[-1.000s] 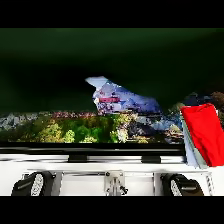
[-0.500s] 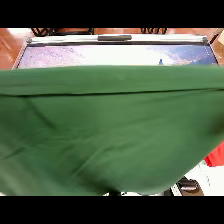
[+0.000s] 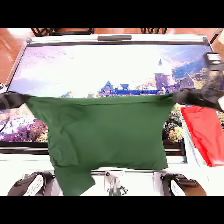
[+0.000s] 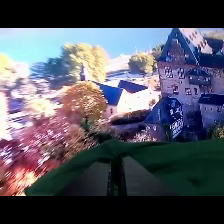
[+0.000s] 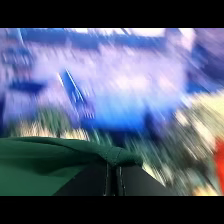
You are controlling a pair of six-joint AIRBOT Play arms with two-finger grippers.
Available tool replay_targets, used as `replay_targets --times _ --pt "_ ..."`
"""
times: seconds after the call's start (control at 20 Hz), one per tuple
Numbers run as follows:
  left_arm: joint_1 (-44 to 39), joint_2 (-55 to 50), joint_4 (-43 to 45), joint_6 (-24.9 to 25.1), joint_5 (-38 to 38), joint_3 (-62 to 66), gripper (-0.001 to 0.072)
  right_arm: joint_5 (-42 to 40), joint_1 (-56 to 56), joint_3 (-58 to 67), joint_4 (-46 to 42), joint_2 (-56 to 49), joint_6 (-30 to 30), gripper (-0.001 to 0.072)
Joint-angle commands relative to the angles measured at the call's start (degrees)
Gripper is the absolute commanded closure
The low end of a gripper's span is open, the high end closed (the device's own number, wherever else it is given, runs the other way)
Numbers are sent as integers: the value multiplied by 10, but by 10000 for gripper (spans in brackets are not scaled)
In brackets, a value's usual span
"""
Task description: Fold the shirts.
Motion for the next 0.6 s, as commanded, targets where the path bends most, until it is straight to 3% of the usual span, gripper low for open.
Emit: replay_targets --times 0.0,0.25,0.45,0.55 --pt "-57 -168 -44 29 115 3 671 -242 0 -29 119 -135 -37 651" --pt "-84 -319 -91 0 235 109 670 -336 0 22 182 -267 -68 651" --pt "-110 -368 -96 16 311 177 669 -458 0 29 184 -282 -67 651" --pt "-125 -387 -96 16 324 193 670 -460 0 29 180 -284 -67 651"
